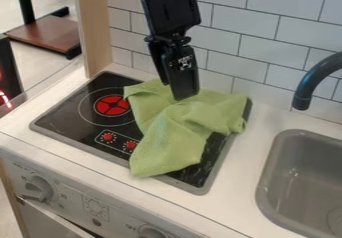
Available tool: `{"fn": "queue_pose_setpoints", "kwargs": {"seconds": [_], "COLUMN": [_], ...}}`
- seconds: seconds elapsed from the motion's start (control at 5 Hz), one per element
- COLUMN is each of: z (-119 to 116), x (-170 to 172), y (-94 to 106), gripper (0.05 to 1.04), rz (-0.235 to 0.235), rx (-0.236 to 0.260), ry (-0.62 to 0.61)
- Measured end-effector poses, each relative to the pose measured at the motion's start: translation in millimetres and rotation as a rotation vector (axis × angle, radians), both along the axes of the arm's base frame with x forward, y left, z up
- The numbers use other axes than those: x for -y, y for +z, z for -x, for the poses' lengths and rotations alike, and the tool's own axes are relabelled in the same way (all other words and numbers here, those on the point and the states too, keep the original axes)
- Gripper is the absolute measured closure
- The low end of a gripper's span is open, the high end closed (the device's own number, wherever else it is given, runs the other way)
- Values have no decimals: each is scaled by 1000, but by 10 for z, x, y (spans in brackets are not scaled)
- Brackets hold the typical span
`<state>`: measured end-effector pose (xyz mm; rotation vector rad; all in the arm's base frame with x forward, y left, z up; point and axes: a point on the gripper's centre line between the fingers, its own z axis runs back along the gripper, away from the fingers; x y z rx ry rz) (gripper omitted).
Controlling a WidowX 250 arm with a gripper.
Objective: Put the cloth to the left of the stove
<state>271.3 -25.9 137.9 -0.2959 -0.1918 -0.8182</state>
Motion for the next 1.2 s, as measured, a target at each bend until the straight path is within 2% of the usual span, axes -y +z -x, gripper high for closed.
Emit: {"fn": "queue_pose_setpoints", "kwargs": {"seconds": [0.2, 0.4, 0.6, 0.8, 1.0, 1.2], "z": [24, 2, -87, -204, -316, -485], "x": [14, -27, -151, -252, -239, -90], "y": [-67, -161, -204, -353, -609, -717], "gripper": [84, 84, 84, 85, 84, 84], "rz": [-1, -49, -150, -230, -251, -235], "rx": [-25, -5, 33, 43, -12, -32], "ry": [2, 34, 121, 209, 239, 219]}}
